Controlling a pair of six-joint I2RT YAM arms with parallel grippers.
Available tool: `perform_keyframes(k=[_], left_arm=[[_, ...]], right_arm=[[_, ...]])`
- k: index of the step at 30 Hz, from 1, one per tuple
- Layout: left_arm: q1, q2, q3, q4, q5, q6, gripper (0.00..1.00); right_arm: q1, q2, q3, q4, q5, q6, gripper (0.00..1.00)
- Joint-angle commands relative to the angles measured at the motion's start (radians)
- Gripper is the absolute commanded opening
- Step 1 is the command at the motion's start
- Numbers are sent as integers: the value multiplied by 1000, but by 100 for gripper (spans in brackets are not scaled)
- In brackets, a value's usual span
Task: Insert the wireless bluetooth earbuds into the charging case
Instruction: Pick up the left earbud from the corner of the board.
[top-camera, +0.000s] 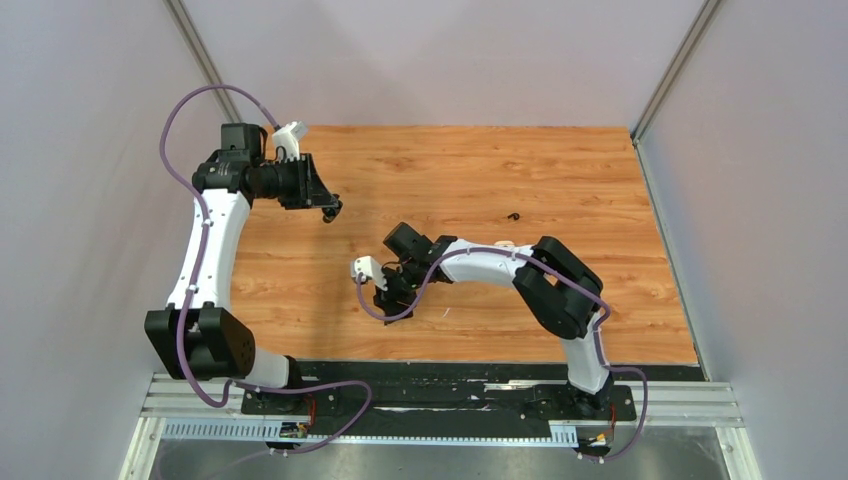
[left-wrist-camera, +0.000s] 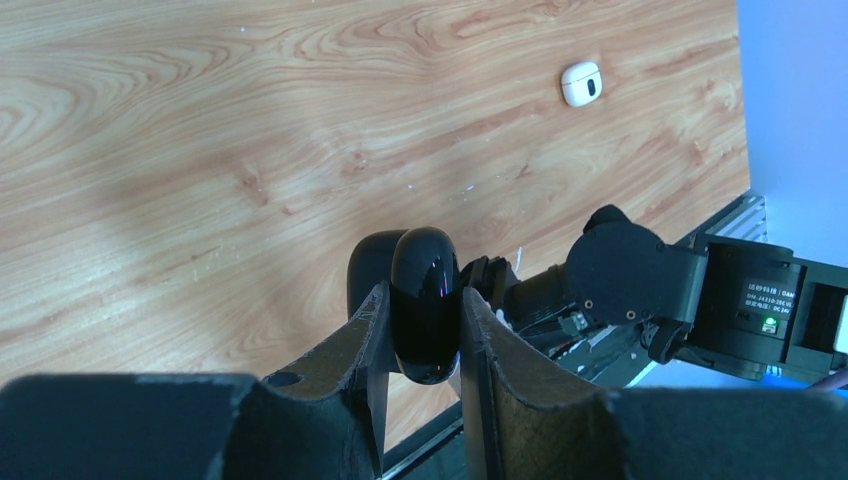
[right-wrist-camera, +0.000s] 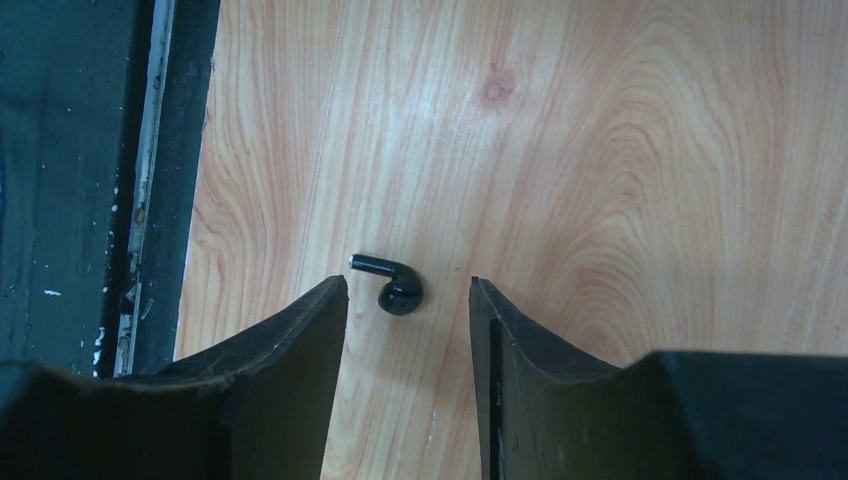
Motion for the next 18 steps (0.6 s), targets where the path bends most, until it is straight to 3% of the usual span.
perform_keyframes(k=[1,18], left_arm=[[11,-45,-8,23,27,2,0],[18,-66,-33,37,39,-10,0]], right_arm=[[24,13,-6,54,22,3,46],[37,-4,-41,47,102,-58,35]])
